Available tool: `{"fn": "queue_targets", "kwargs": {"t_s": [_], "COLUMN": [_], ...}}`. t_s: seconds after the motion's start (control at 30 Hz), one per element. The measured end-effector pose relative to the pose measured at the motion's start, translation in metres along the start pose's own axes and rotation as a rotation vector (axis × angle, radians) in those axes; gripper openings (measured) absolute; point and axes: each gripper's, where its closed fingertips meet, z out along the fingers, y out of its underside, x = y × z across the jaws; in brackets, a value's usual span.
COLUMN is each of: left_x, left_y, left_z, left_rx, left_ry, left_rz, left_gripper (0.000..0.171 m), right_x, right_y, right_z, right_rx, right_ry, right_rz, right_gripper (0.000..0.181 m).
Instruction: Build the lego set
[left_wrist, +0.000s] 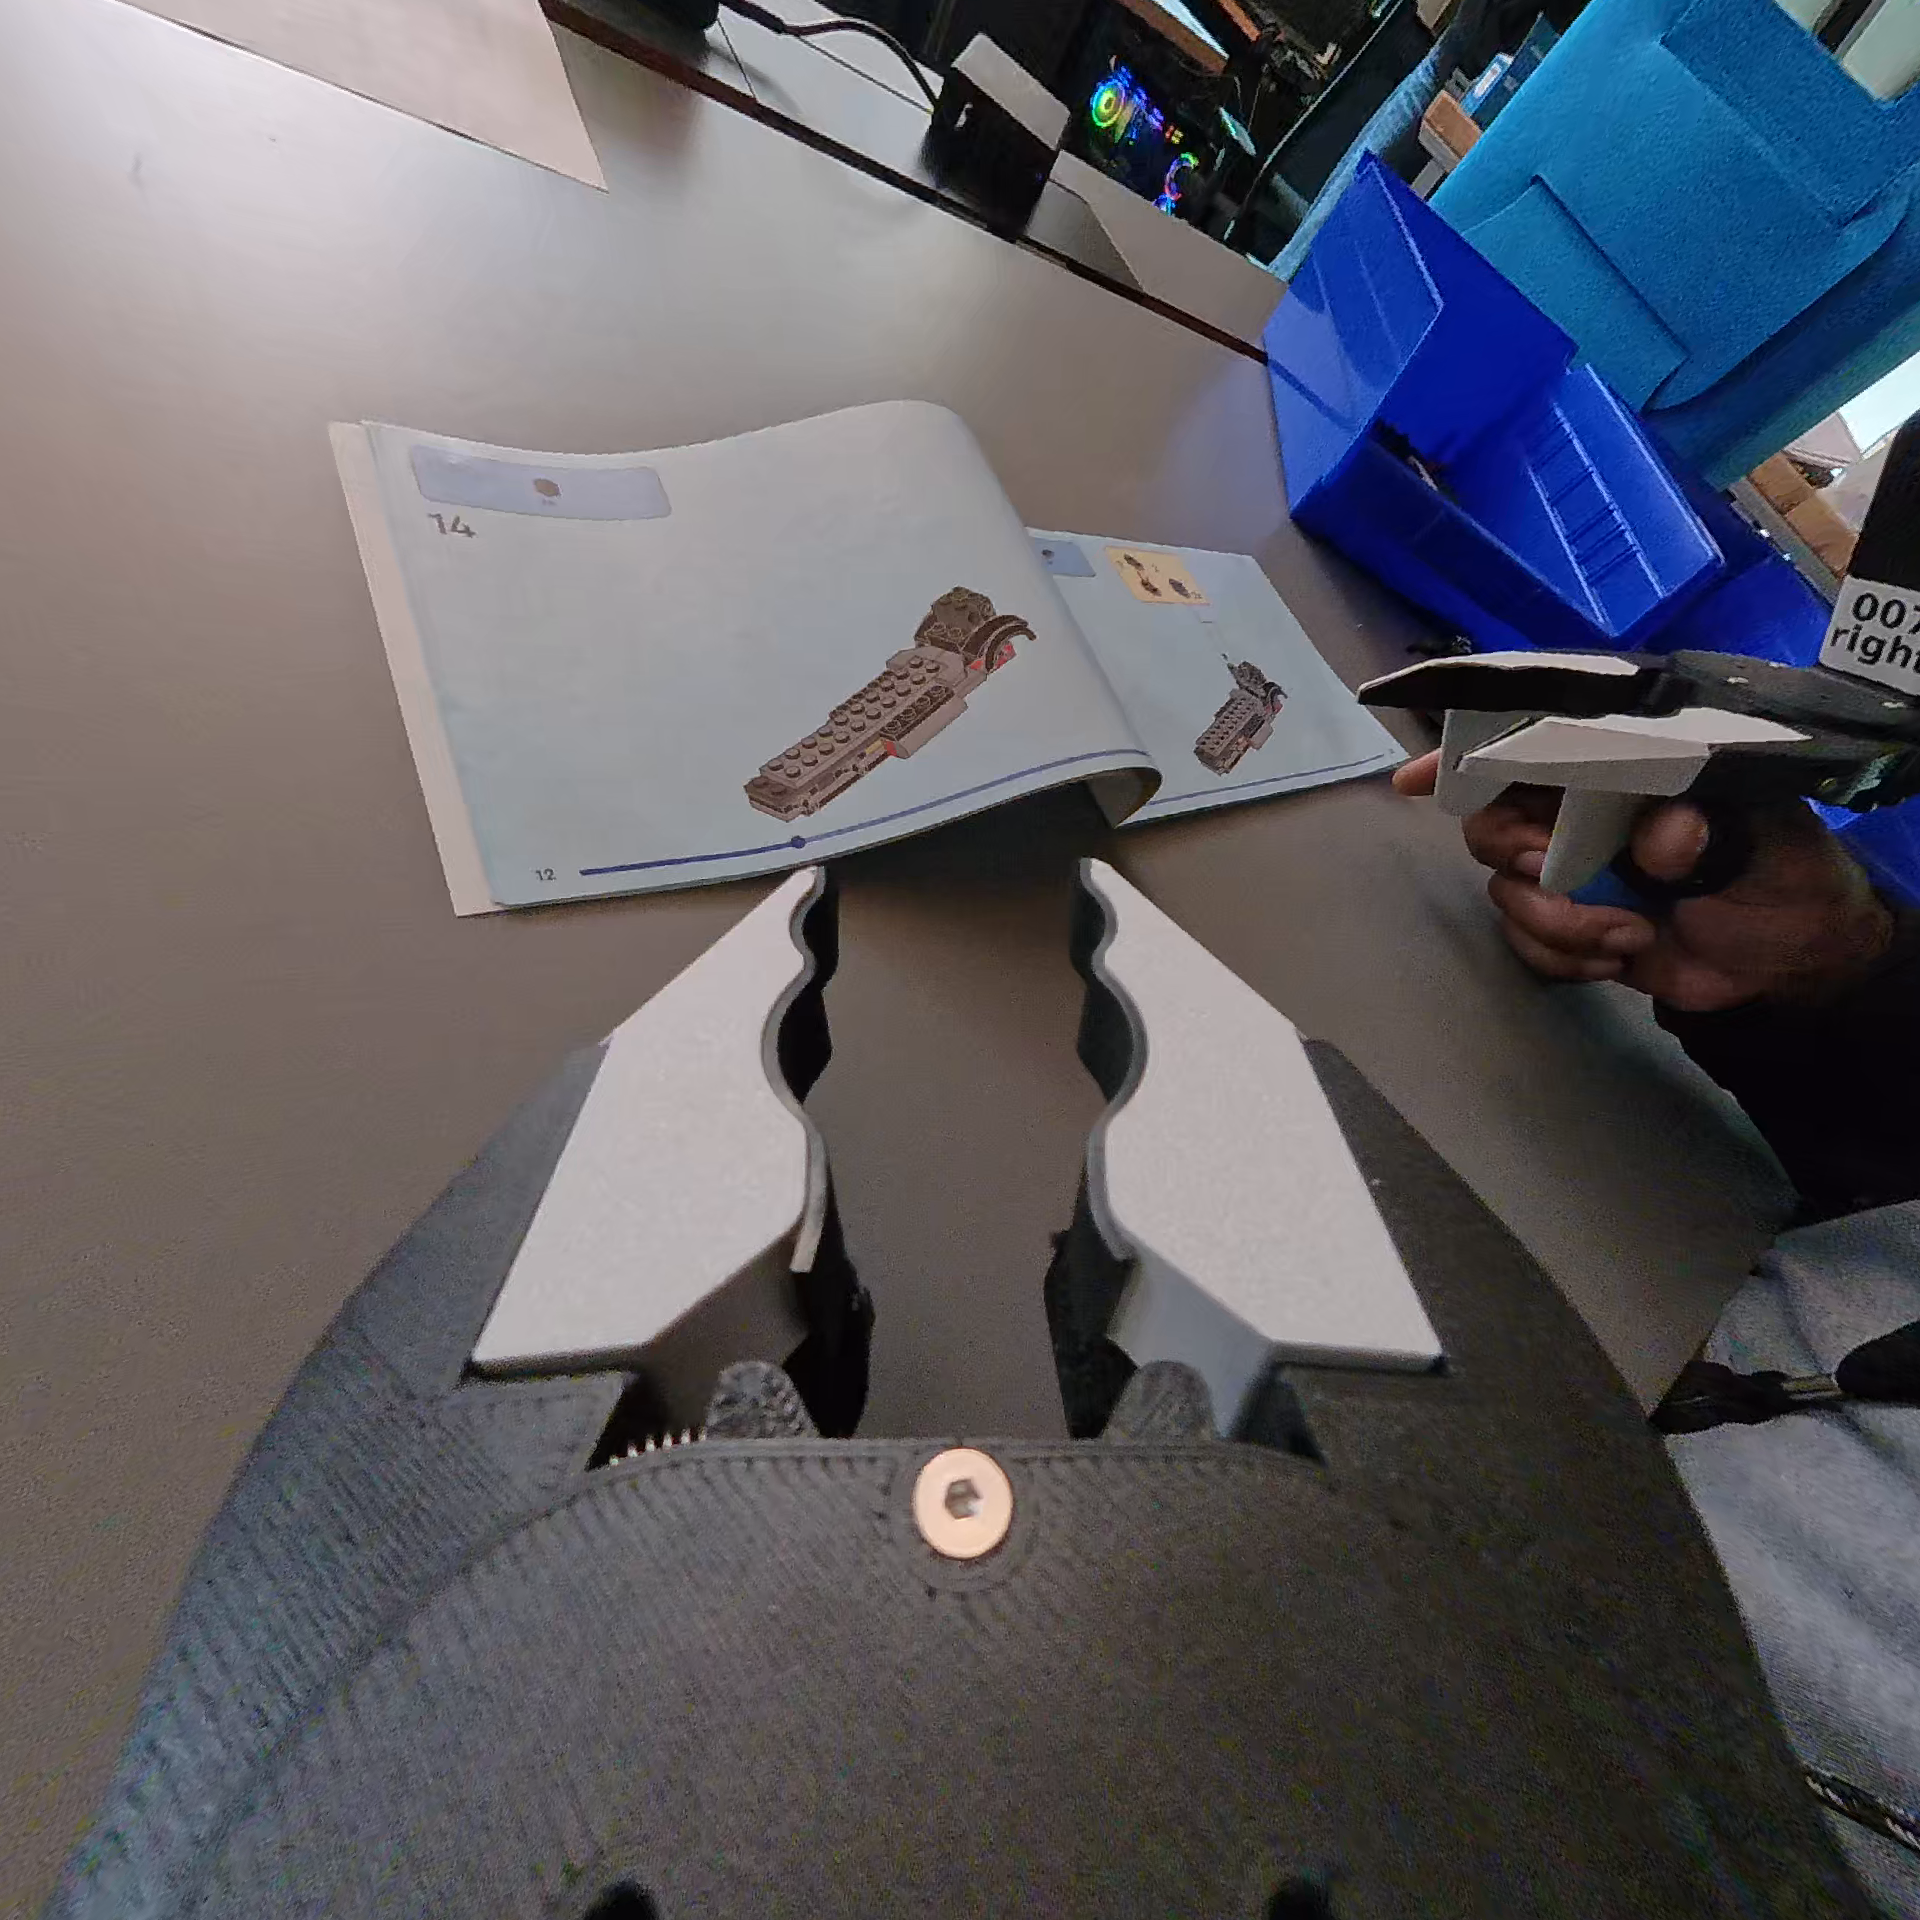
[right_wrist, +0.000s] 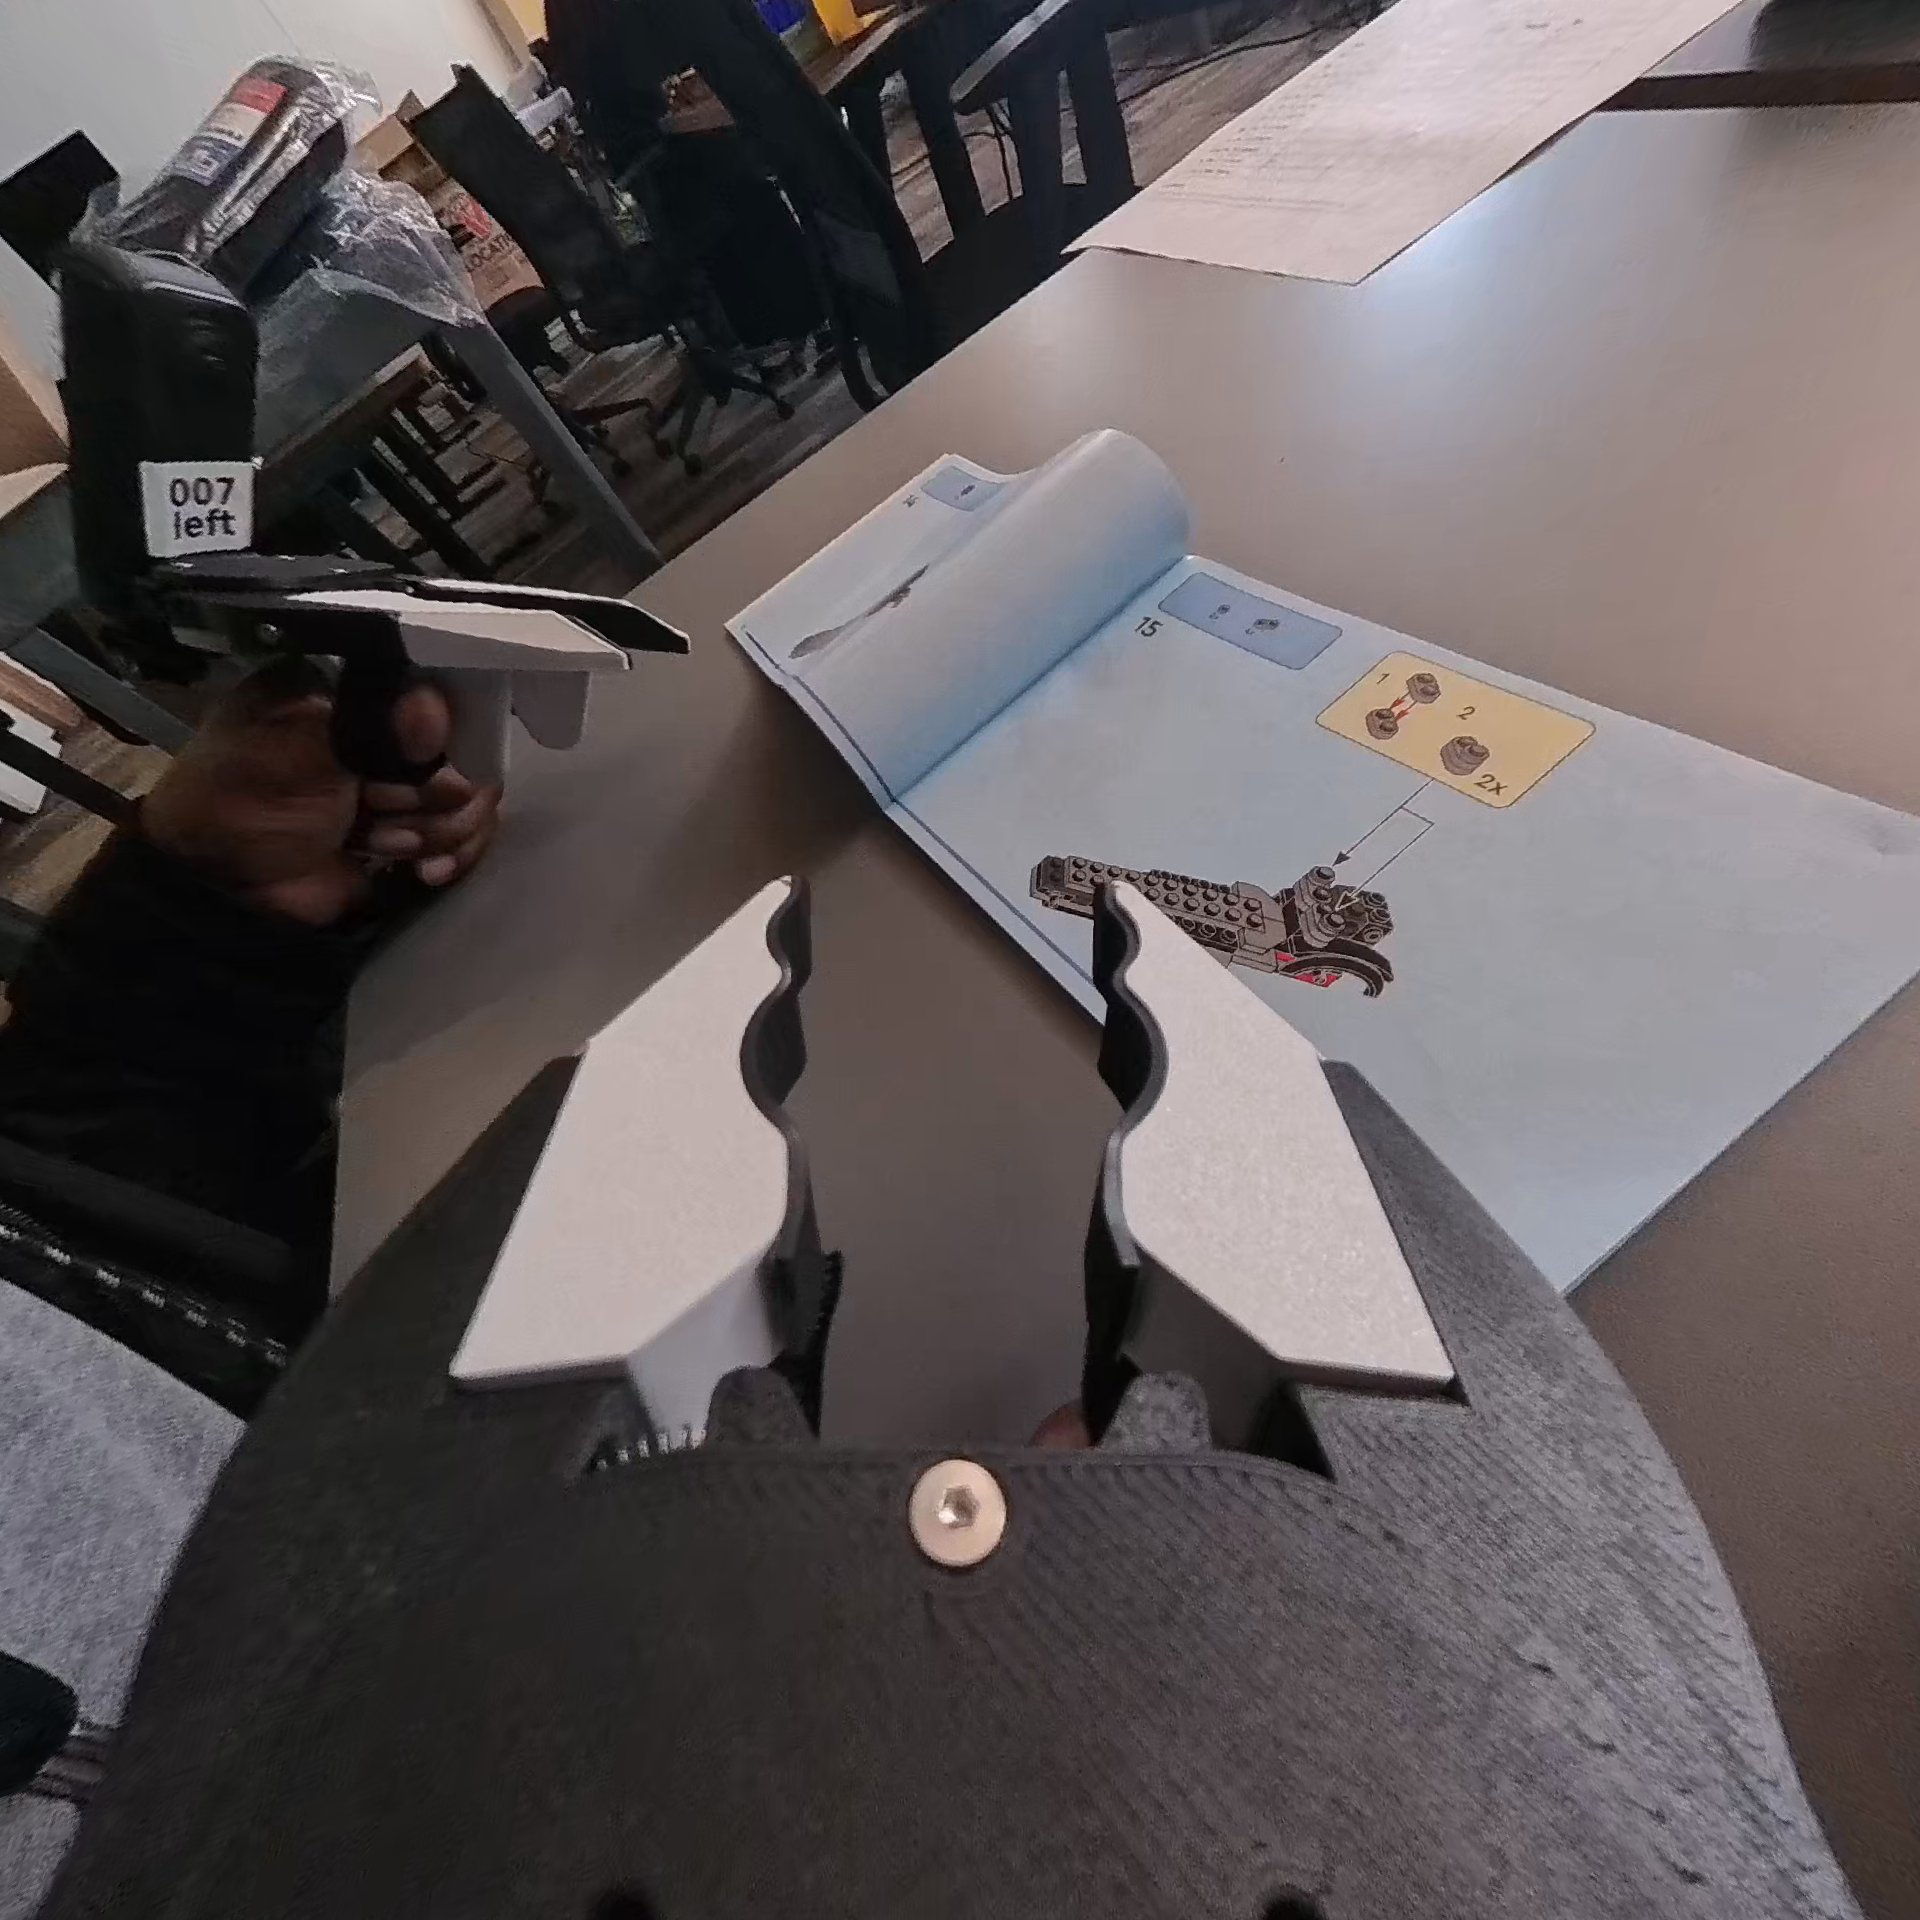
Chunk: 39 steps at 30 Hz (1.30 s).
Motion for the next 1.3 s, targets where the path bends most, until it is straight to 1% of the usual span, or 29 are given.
{"fn": "queue_targets", "kwargs": {"t_s": [0.2, 0.33, 0.43, 0.53, 0.63, 0.73, 0.8, 0.9, 0.97, 1.13, 1.2, 1.23, 1.3], "left_x": [-0.002, -0.003, -0.002, -0.001, 0.010, 0.027, 0.046, 0.077, 0.096, 0.139, 0.160, 0.174, 0.204], "left_y": [0.000, 0.002, 0.003, 0.005, 0.009, 0.013, 0.017, 0.027, 0.032, 0.036, 0.025, 0.015, -0.015], "left_z": [0.001, 0.002, 0.003, 0.005, 0.007, 0.010, 0.016, 0.033, 0.046, 0.076, 0.092, 0.102, 0.132], "left_rx": [-0.003, -0.012, -0.024, -0.037, -0.059, -0.065, -0.051, -0.063, -0.070, -0.051, -0.028, -0.026, -0.045], "left_ry": [-0.006, -0.020, -0.032, -0.045, -0.004, 0.037, 0.064, 0.074, 0.074, 0.108, 0.135, 0.162, 0.205], "left_rz": [-0.015, -0.004, 0.012, 0.034, 0.087, 0.135, 0.142, 0.188, 0.204, 0.208, 0.209, 0.219, 0.283], "left_gripper": [0.044, 0.044, 0.044, 0.044, 0.047, 0.054, 0.057, 0.060, 0.060, 0.059, 0.058, 0.057, 0.053], "right_x": [-0.002, -0.008, -0.012, -0.012, -0.007, -0.001, 0.006, 0.017, 0.021, 0.039, 0.048, 0.052, 0.057], "right_y": [-0.003, -0.005, -0.005, -0.004, -0.005, -0.005, -0.004, 0.000, -0.003, -0.004, -0.004, -0.004, -0.005], "right_z": [-0.004, -0.015, -0.033, -0.059, -0.089, -0.118, -0.135, -0.158, -0.173, -0.204, -0.216, -0.220, -0.227], "right_rx": [0.032, 0.081, 0.136, 0.197, 0.266, 0.328, 0.355, 0.392, 0.440, 0.510, 0.531, 0.537, 0.547], "right_ry": [-0.008, -0.038, -0.056, -0.051, -0.042, -0.033, -0.016, 0.005, -0.014, -0.024, -0.010, -0.008, -0.021], "right_rz": [0.003, 0.017, 0.026, 0.024, 0.040, 0.044, 0.033, 0.028, 0.045, 0.119, 0.137, 0.145, 0.167], "right_gripper": [0.057, 0.057, 0.058, 0.057, 0.056, 0.055, 0.054, 0.053, 0.053, 0.052, 0.051, 0.051, 0.051]}}
